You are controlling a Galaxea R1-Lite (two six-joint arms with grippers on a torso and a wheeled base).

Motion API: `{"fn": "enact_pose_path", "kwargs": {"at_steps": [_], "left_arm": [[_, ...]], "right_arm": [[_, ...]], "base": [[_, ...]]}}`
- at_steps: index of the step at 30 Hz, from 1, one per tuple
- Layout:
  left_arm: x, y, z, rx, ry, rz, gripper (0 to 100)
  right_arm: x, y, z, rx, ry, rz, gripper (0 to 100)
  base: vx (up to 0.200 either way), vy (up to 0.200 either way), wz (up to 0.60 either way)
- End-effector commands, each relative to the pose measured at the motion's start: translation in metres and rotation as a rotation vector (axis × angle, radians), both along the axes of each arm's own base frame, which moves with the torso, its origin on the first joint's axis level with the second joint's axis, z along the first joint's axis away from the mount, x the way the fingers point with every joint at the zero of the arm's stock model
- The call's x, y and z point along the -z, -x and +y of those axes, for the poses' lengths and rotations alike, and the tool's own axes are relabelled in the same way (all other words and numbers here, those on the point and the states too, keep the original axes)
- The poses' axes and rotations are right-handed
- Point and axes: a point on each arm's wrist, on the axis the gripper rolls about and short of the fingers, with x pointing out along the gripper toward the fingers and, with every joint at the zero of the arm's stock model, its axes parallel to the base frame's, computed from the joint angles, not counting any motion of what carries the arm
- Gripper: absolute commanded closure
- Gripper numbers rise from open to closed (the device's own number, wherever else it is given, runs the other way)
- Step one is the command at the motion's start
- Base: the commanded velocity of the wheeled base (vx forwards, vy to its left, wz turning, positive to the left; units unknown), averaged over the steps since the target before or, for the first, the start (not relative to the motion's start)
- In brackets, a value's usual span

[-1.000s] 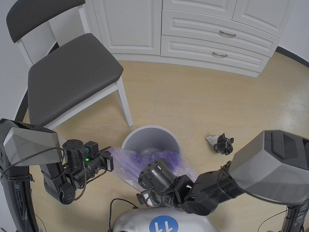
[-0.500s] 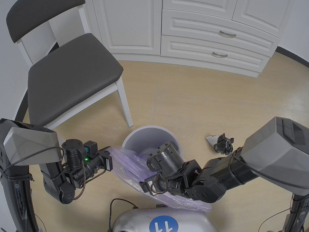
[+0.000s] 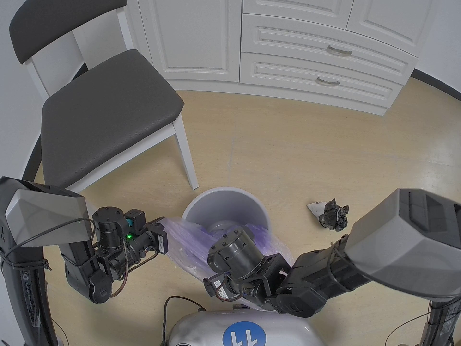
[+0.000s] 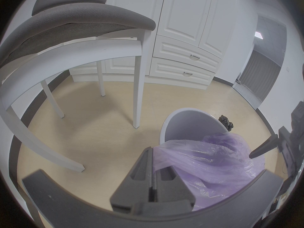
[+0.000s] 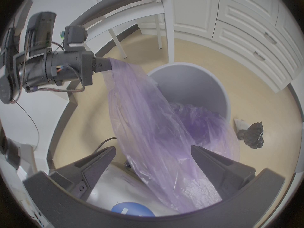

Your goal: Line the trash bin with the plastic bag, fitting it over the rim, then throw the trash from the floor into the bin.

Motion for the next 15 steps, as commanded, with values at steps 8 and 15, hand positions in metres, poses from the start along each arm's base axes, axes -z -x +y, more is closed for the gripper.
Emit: {"fn": "enact_pose_path", "kwargs": {"at_steps": [8,15], "left_arm": [[0.002,0.001,0.000,-0.002,-0.003,0.009,100],[0.003,0.000,0.002,-0.006,-0.004,0.010,100]], "right_arm": [[0.032,-0.016,0.007,0.013,0.069,-0.053,0],[0.021,-0.024,0.003,0.044,0.049,-0.080,0]], "base": [[0.000,0.000,0.00],[0.000,0.000,0.00]]}}
